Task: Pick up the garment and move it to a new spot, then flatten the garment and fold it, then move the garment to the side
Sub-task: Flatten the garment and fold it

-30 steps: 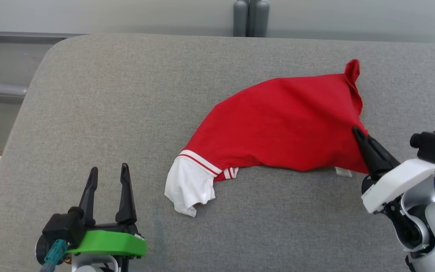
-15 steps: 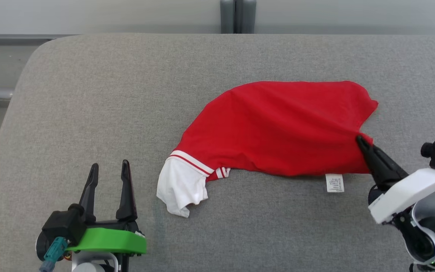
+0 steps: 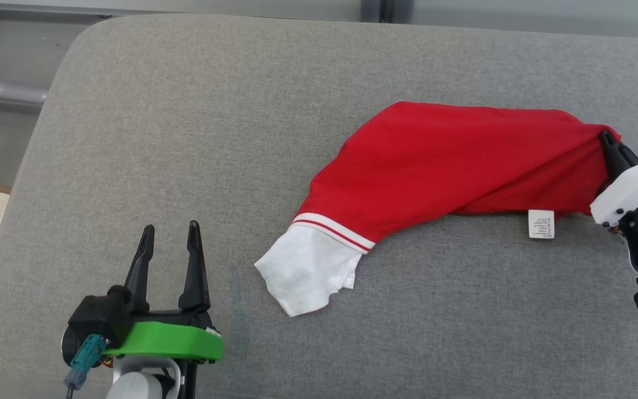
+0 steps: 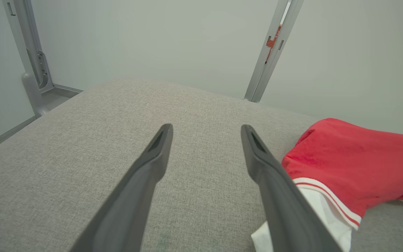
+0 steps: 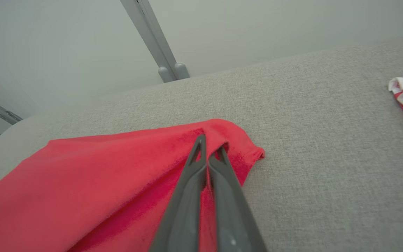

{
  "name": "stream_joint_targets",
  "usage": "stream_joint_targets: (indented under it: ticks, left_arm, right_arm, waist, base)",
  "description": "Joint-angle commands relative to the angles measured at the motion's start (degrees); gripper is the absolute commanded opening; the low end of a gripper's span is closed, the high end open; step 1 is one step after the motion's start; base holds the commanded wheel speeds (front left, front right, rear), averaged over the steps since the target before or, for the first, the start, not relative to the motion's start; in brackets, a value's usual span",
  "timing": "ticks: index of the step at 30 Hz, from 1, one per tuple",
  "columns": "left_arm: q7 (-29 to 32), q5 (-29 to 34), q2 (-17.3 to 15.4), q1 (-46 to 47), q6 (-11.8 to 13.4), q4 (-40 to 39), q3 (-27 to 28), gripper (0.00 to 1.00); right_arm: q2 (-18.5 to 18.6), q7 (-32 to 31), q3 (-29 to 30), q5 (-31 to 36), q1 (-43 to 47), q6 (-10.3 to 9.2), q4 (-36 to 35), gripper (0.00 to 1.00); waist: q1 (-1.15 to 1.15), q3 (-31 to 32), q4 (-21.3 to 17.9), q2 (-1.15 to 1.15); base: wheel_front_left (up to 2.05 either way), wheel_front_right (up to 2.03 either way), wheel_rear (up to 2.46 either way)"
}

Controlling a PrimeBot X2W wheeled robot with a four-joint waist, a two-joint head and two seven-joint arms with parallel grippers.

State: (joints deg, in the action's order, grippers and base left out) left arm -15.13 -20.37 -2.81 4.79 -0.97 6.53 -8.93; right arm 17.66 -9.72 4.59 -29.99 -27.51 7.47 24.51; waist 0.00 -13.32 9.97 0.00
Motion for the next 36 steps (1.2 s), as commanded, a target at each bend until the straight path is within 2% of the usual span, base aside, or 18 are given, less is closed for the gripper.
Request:
stream_joint_targets:
  ticks: [1,3,4,5,6,12,20,24,29,36]
  left_arm:
    - [0.01,-0.04,-0.16,1.04,0.27,-0.02,-0.03,1.00]
    - [0.01,-0.20,-0.16,1.27,0.40,0.00,-0.24,1.00]
    - [0.01,-0.23,-0.17,1.30,0.40,0.02,-0.30,1.00]
    - [0.01,-0.31,-0.16,1.27,0.46,0.04,-0.42,1.00]
    - [0.01,-0.36,-0.16,1.22,0.52,0.05,-0.50,1.00]
    - [0.01,-0.25,-0.16,-0.17,0.70,0.44,-0.65,1.00]
    - [0.01,0.68,-0.17,-1.92,0.44,0.78,-0.74,1.00]
    - [0.01,0.85,-0.17,-2.72,0.42,0.74,-0.79,1.00]
    - [0.01,1.25,-0.17,-2.99,0.37,0.35,-0.59,1.00]
    - [0.01,1.36,-0.17,-1.48,-0.04,0.56,-0.68,1.00]
  right_arm:
    - [0.78,1.54,0.27,1.30,-2.58,0.03,3.43,0.00]
    - [1.16,3.36,0.14,2.29,-5.35,0.03,8.03,0.00]
    - [1.15,4.17,0.18,2.66,-6.41,0.02,10.02,0.32]
    - [1.17,5.14,-0.25,2.98,-7.50,0.03,11.91,0.77]
    - [1.23,5.91,-0.66,3.08,-8.30,0.02,13.29,1.00]
    - [2.57,10.63,-4.83,0.36,-8.87,0.02,16.72,1.00]
    - [5.52,17.83,-5.87,-3.74,-2.44,0.02,13.50,1.00]
    - [4.65,20.00,-5.14,-5.31,2.78,0.03,10.32,1.00]
    - [0.85,19.21,-6.11,-7.80,9.60,0.02,5.91,1.00]
    - [-3.90,17.88,-7.97,-9.96,11.59,0.02,5.57,1.00]
  waist:
    - [0.00,-1.68,1.76,0.00]
    - [0.00,-2.10,2.20,0.00]
    - [0.00,-2.20,2.31,0.00]
    - [0.00,-2.29,2.43,0.00]
    - [0.00,-2.31,2.48,0.00]
    - [0.00,-0.93,0.99,0.00]
    - [0.00,2.60,-3.17,0.00]
    - [0.00,3.77,-4.88,0.00]
    - [0.00,3.67,-6.06,0.00]
    - [0.00,2.23,-5.35,0.00]
  base:
    - [0.00,0.00,0.00]
    - [0.00,0.00,0.00]
    - [0.00,0.00,0.00]
    - [0.00,0.00,0.00]
    - [0.00,0.00,0.00]
    - [0.00,0.00,0.00]
    - [0.00,0.00,0.00]
    - [0.00,0.00,0.00]
    - [0.00,0.00,0.00]
    - [0.00,0.00,0.00]
